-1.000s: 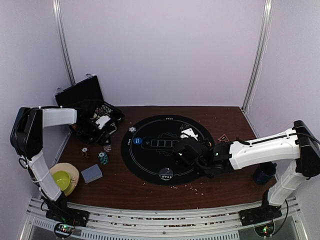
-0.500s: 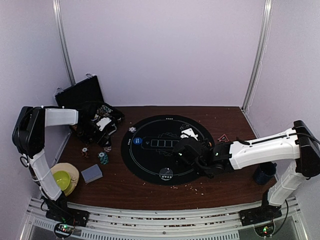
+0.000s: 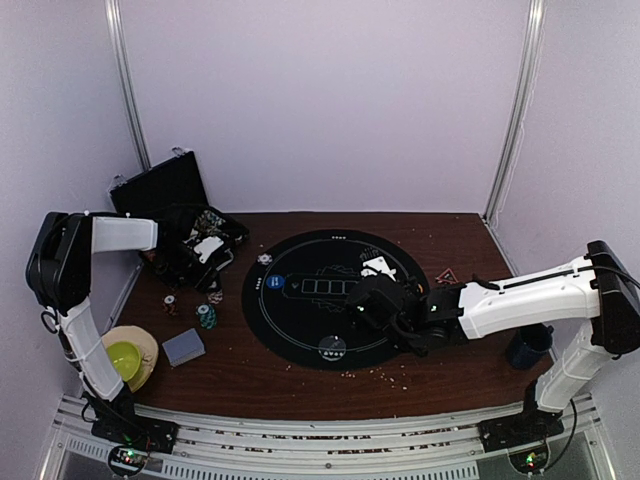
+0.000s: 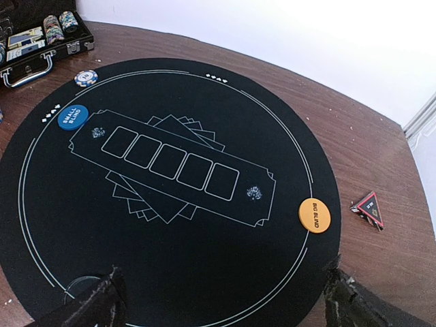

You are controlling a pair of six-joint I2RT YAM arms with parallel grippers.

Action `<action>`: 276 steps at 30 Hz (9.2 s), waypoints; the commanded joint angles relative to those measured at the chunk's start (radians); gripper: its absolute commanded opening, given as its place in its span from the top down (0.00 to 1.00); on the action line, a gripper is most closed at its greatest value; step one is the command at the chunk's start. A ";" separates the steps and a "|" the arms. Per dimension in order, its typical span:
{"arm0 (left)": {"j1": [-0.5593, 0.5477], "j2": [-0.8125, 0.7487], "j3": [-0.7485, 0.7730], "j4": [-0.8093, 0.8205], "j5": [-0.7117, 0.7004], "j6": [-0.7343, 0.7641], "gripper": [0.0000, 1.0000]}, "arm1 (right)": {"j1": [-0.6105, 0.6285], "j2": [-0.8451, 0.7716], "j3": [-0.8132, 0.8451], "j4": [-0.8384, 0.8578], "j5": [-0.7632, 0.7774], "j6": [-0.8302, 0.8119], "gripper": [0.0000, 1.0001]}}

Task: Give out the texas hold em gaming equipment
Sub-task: Pick up the pile of poker chips from the pile of poker chips, then place the pile of poker chips at the dealer area, then pick up the pile of poker chips from the pile of poker chips.

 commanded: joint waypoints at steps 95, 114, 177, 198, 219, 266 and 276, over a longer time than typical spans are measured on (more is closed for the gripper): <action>-0.659 0.144 0.216 -0.055 -0.004 0.074 0.74 | -0.194 -0.370 -0.217 0.100 0.058 0.110 0.00; -0.659 0.164 0.180 0.011 -0.066 0.083 0.73 | -0.195 -0.363 -0.219 0.109 0.038 0.105 0.00; -0.155 -0.407 -0.152 0.011 -0.124 0.018 0.02 | -0.107 -0.129 -0.096 0.078 -0.004 0.023 0.00; -0.067 -0.086 -0.035 0.016 -0.114 0.014 0.06 | -0.091 -0.148 -0.101 0.076 0.015 0.020 0.00; -0.007 0.008 0.032 -0.013 -0.037 0.044 0.20 | -0.085 -0.140 -0.096 0.076 0.018 0.019 0.00; -0.005 0.019 0.028 -0.007 0.002 0.051 0.40 | -0.079 -0.131 -0.091 0.074 0.018 0.018 0.00; -0.006 0.013 0.023 -0.013 0.007 0.060 0.56 | -0.078 -0.126 -0.089 0.074 0.018 0.017 0.00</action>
